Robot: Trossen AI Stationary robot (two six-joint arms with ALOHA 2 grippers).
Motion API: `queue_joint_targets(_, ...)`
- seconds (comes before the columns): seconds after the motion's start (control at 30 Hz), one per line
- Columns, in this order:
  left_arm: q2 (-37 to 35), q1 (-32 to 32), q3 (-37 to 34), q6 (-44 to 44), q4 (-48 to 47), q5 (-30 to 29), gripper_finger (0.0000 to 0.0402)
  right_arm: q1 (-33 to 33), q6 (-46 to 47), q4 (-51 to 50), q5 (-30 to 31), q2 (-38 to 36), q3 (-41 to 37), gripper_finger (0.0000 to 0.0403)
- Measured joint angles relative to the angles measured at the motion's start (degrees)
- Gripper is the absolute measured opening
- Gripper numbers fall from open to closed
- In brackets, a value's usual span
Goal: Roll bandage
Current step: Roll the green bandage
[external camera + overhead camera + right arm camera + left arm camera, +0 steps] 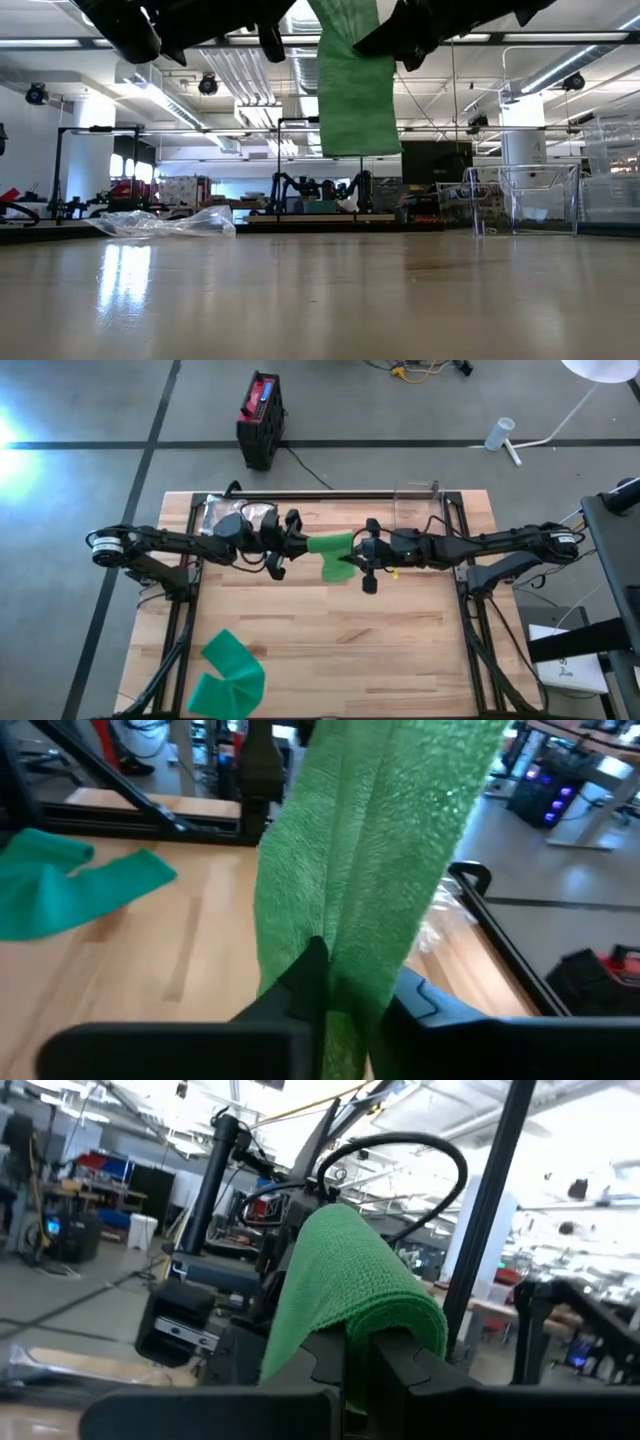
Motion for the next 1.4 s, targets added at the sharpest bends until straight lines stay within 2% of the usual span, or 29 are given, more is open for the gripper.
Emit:
queue_joint_targets(0.27,-0.7,1.0,0.0,3.6,-1.1,3.8,0.0004,0.3,-0.9,-7.2,-1.4,-0.4,2.9,0.0143)
queue_joint_targets(0.47,-0.8,1.1,0.0,7.6,-1.6,4.0,0.0004,0.2,-1.5,-7.0,-0.9,-2.7,3.1,0.0202)
queue_joint_targets(0.67,-0.9,1.1,0.0,11.3,-1.6,4.6,0.0004,0.3,-0.9,-6.8,-0.9,-4.7,3.1,0.0243)
queue_joint_targets(1.03,-1.7,1.2,0.0,13.0,-1.4,4.5,0.0004,0.3,-0.4,-5.5,-0.9,-5.4,3.2,0.0278)
queue_joint_targets(1.4,-3.1,1.2,0.0,21.7,-8.6,4.5,0.0004,0.3,0.8,-5.3,-1.4,-13.0,4.4,0.0259)
